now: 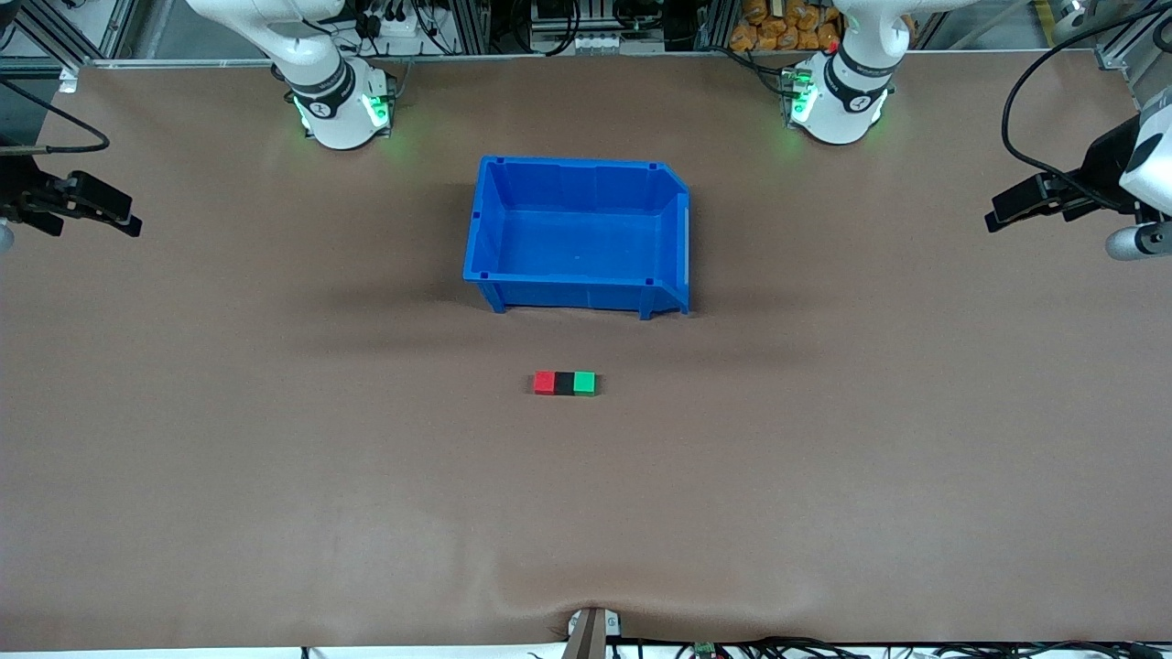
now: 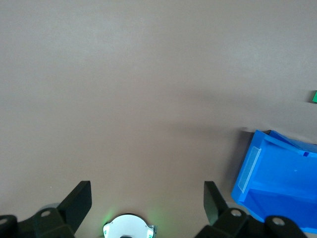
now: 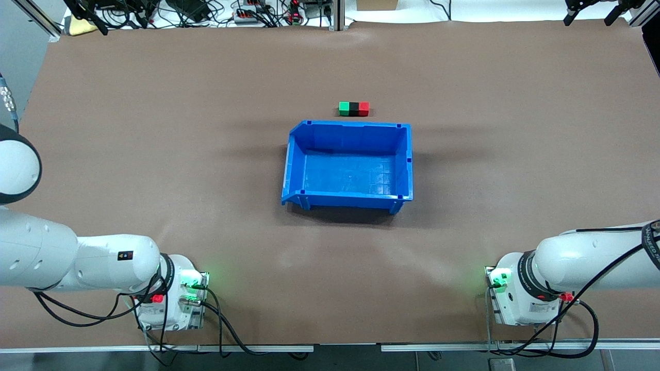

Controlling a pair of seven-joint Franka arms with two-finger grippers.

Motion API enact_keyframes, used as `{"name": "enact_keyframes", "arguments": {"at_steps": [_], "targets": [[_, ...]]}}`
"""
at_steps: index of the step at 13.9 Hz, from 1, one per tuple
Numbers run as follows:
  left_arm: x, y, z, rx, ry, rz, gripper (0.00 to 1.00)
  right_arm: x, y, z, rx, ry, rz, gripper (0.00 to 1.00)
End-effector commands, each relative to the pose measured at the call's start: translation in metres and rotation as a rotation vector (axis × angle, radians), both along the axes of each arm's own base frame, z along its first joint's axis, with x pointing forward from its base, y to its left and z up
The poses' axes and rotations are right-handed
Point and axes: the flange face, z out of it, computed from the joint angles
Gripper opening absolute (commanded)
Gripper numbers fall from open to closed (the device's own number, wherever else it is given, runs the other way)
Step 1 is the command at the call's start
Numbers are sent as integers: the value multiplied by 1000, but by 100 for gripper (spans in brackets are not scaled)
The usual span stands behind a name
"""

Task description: Attach green and red cubes to black cube

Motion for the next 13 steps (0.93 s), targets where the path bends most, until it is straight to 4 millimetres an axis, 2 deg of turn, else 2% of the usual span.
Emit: {"name": "enact_keyframes", "arguments": {"at_steps": [1, 4, 7, 13], "targets": [[-7, 10, 11, 17, -11, -3, 100, 3, 2, 2, -12, -12, 1, 100], [-7, 15, 12, 16, -13, -10, 100, 4, 3, -1, -12, -10, 2, 100], [-5, 20, 23, 15, -37, -6, 100, 4, 5, -1, -12, -7, 7, 100], [-7, 19, 36, 15, -45, -4, 100, 4, 5, -2, -11, 0, 7, 100]]}}
